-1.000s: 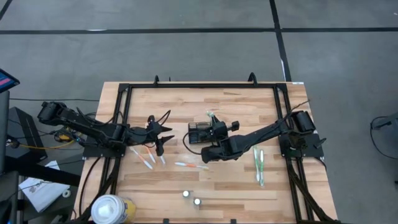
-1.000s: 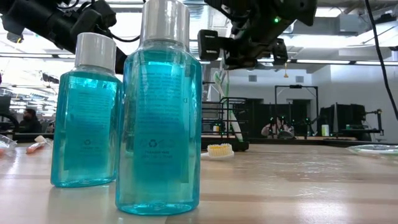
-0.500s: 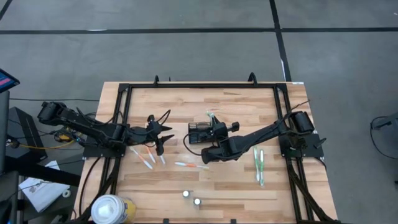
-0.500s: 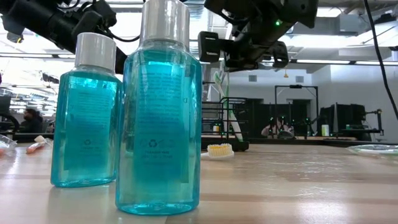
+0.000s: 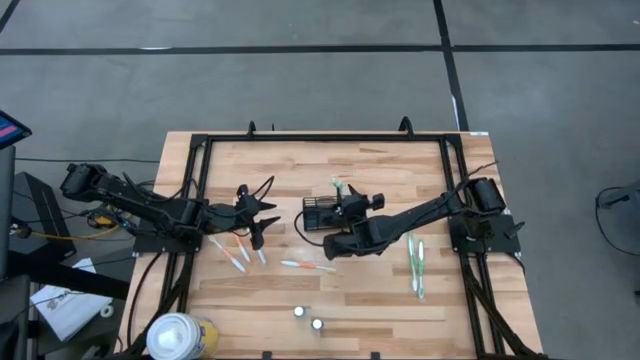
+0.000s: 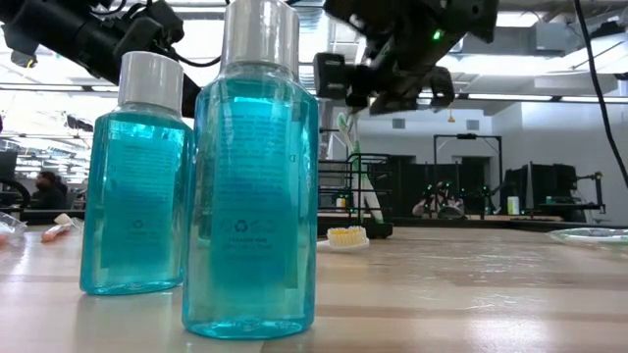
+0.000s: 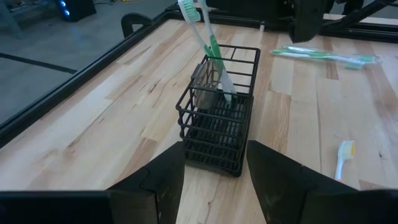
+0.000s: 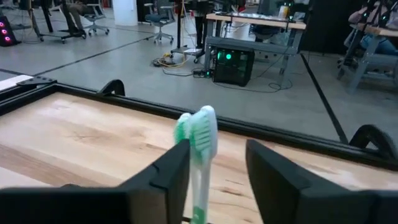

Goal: Pick & Place toothbrushing station
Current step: Put the top green toothbrush into the wire organizer, then put the left green toothbrush into the wire organizer

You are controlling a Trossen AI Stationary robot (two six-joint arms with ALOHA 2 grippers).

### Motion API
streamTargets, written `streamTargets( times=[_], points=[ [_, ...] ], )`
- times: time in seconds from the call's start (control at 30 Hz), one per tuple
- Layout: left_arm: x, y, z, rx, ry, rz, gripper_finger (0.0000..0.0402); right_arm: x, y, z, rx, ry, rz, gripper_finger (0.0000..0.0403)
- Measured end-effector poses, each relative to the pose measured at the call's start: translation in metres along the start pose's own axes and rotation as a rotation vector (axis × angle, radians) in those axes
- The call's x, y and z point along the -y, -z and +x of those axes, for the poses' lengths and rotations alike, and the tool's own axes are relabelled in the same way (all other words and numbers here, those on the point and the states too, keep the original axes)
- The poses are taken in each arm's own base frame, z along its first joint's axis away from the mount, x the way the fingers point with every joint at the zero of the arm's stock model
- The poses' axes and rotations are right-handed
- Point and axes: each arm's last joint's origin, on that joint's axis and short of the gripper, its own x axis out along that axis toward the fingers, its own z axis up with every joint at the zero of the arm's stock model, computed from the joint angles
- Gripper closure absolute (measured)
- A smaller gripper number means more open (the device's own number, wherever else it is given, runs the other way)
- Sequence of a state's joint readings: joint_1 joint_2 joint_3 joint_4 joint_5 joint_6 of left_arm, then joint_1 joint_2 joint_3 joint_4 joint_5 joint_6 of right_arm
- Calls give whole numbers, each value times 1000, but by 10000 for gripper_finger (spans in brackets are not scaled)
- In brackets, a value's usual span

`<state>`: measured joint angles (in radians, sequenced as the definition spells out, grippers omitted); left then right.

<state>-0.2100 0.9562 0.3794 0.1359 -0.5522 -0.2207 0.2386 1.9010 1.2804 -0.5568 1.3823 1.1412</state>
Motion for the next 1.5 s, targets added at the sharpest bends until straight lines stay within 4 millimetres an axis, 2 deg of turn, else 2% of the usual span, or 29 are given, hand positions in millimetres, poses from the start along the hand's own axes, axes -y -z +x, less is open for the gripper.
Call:
streamTargets(
  times=[0.17, 0.23, 0.33, 0.5, 0.63, 0.77, 0.87, 0.97, 1.1, 1.17, 1.37, 1.5],
  points=[
    [0, 0, 0, -4, -1, 2, 236, 7, -24, -6, 27, -6, -19, 208],
    [0, 1, 0, -5, -2, 3, 238, 11, -40, -9, 47, -4, -22, 198],
    [0, 1, 0, -5, -2, 3, 239, 20, -66, -14, 54, -14, -20, 192],
    [0, 1, 0, -6, -2, -1, 239, 30, -81, -19, 55, -26, -50, 194],
    [0, 1, 0, -7, -2, -34, 243, 48, -110, -26, 60, -45, -17, 196],
    [-2, -6, 3, 14, 58, -101, 243, 75, -151, -35, 49, -99, 18, 196],
    [-7, -35, 6, 72, 152, -191, 244, 95, -175, -43, 22, -182, 66, 198],
    [-13, -72, 3, 156, 191, -222, 244, 113, -188, -51, -22, -281, 139, 204],
    [-23, -134, -12, 343, 213, -208, 244, 133, -204, -58, -68, -404, 231, 213],
    [-32, -157, -18, 404, 229, -242, 244, 137, -207, -59, -93, -455, 241, 219],
    [-49, -196, -36, 514, 275, -319, 244, 145, -213, -59, -111, -508, 279, 235],
    [-52, -213, -47, 563, 310, -368, 244, 145, -215, -58, -117, -514, 318, 244]
  ],
)
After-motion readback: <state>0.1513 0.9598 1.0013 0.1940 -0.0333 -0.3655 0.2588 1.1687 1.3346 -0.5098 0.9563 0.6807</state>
